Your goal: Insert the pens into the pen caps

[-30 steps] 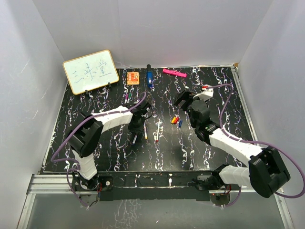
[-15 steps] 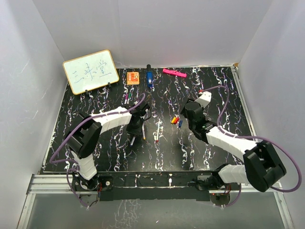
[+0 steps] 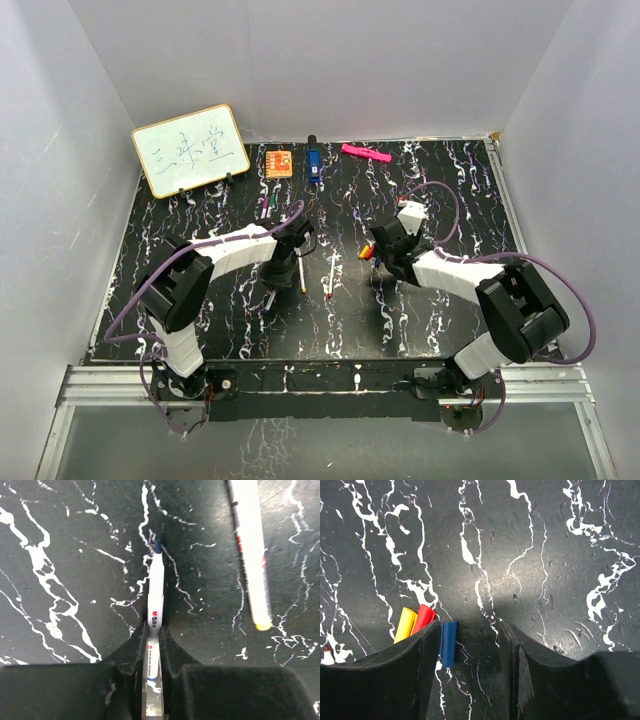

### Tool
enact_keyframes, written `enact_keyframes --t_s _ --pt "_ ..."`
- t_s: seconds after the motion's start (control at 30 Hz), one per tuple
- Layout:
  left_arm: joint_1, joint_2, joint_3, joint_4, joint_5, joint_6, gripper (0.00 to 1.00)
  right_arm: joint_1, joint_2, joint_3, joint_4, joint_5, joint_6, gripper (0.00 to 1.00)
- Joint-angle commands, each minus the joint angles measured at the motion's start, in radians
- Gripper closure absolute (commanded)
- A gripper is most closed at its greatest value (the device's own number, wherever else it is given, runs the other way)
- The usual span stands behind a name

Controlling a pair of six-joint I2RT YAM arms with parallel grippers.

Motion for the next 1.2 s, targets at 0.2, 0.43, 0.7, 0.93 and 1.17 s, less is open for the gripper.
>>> enact_keyframes --t_s 0.2,0.43,0.7,0.93,1.17 --pt "0.0 -0.114 0.081 -0.091 -0.067 0.02 1.0 -0.006 0.028 0.058 -0.029 -0.045 0.041 0.53" --pt "0.005 -0.126 0.121 -0.116 -0.086 0.034 1.0 -0.005 0.056 0.078 -0.045 -0.077 0.045 0.56" --pt "0.01 -0.142 0.138 -0.103 -0.068 0.035 1.0 -0.004 0.092 0.098 -0.062 -0.087 0.049 0.57" --pt "0.016 -0.156 0.154 -0.085 -0.045 0.042 1.0 -0.005 0.118 0.113 -0.076 -0.09 0.052 0.59" --pt "0.022 -0.16 0.157 -0.074 -0.034 0.044 1.0 -0.003 0.146 0.127 -0.1 -0.09 0.053 0.6"
